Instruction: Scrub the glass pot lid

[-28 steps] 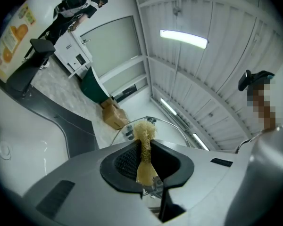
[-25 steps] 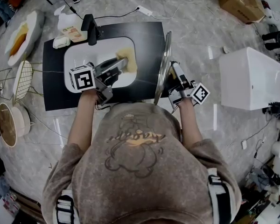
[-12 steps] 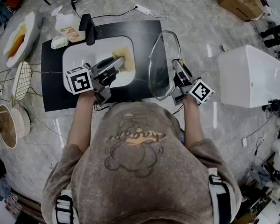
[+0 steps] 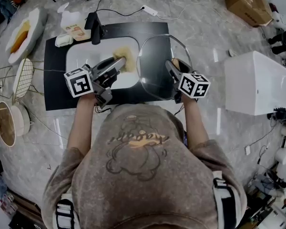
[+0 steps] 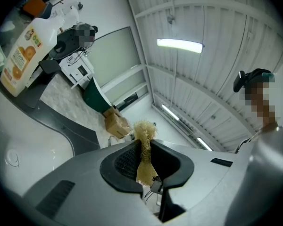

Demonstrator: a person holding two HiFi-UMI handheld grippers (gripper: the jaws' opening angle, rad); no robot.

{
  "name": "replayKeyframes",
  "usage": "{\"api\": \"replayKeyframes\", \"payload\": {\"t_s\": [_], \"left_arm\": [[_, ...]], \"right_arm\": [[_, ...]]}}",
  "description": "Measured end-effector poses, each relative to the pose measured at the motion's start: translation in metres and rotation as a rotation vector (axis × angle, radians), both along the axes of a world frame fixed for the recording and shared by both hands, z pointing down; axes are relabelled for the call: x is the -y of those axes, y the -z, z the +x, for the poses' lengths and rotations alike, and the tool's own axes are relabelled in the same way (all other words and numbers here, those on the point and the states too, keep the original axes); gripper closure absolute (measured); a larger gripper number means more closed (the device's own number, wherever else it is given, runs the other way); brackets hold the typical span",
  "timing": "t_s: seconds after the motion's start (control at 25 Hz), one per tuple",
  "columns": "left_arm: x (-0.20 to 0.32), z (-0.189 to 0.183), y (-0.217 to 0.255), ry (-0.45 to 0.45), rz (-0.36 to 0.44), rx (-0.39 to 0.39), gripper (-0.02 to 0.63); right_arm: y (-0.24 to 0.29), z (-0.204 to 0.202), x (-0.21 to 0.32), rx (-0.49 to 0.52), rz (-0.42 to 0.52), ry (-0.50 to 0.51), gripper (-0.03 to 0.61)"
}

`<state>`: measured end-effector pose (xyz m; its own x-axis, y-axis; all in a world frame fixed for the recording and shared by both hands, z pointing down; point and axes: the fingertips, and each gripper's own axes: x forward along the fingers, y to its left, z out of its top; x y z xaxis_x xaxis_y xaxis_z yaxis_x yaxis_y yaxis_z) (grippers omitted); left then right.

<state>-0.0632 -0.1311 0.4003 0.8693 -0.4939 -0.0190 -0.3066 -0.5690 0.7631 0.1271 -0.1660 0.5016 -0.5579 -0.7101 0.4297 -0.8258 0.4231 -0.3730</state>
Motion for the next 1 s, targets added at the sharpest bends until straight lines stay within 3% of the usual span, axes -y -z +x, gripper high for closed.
{"api": "replayKeyframes", "payload": {"t_s": [0.16, 0.56, 1.0], "left_arm": [[-0.001, -0.003, -0.001, 0.018, 0.0, 0.004, 0.551], [0.001, -0.018, -0.007, 0.073, -0.005, 0.037, 0.551], [-0.007, -0.036, -0.015, 0.124, -0.025, 0.048, 0.551]], "right_arm": [[-0.022, -0.016, 0.009, -0.115, -0.031, 0.065, 0.403], [-0.077, -0.037, 0.033, -0.221, -0.14, 0.12, 0.403], [-0.118, -0.054, 0.04, -0.339, -0.181, 0.186, 0.403]]}}
